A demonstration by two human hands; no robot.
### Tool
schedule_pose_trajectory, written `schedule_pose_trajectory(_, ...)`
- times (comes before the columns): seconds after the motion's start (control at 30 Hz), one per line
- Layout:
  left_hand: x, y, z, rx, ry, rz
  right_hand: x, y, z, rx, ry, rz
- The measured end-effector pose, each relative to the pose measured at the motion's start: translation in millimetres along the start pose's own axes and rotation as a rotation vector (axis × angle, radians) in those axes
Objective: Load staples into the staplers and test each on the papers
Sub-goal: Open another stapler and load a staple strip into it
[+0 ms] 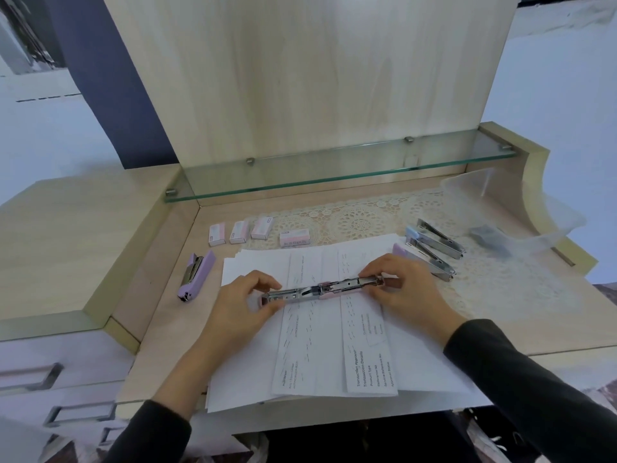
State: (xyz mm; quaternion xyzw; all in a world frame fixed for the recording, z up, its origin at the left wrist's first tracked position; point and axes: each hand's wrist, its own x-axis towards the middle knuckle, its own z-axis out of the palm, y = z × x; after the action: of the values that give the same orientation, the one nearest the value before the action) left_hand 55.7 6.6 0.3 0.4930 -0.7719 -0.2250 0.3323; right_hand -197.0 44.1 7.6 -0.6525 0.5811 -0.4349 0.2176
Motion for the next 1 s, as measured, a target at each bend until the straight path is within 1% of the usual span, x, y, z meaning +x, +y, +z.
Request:
schedule_pose_trajectory(0.07, 4.8, 3.4, 0.8, 0.082, -0.024, 0.061, 2.0, 1.1, -1.7, -0.065, 0.012, -0.021)
schedule_pose_trajectory(0.17, 11.6, 14.5, 8.2, 0.122, -0.064, 0.172, 3.2, 5.8, -0.5, -0.133, 0.023, -0.059)
schedule_pose_trajectory(0.27, 20.1, 25.3, 18.6, 0.128, -0.151, 0.283, 5.2, 7.3, -0.6, -0.123, 0.022, -0.066)
schedule_pose_trajectory(0.37, 28.8, 33.6, 29.7, 0.192, -0.24, 0.367, 5.9, 7.9, -1.4, -0.104, 0.009, -0.063)
schedule_pose_trajectory(0.5, 37.1, 43.3, 36.3, 0.299, -0.298, 0.456, 6.5, 8.5, -0.6, -0.098, 0.024, -0.045)
schedule_pose_trajectory(0.6, 44.1, 49.5, 34.0, 0.393, -0.383, 0.456, 6.7, 7.1, -0.5, -0.083, 0.03, -0.039)
schedule_pose_trajectory(0.7, 44.7, 51.4, 33.3, 0.446, -0.404, 0.523, 5.9, 6.3, -0.4, -0.058, 0.033, -0.041)
schedule_pose_trajectory(0.87, 46.9, 52.5, 31.1, 0.457, -0.442, 0.49, 5.7, 6.0, 0.5, -0.046, 0.038, -0.021)
schedule_pose_trajectory(1.0, 55.5, 57.9, 26.6, 0.491, -0.545, 0.426, 5.2, 6.9, 0.6, -0.056, 0.038, -0.006)
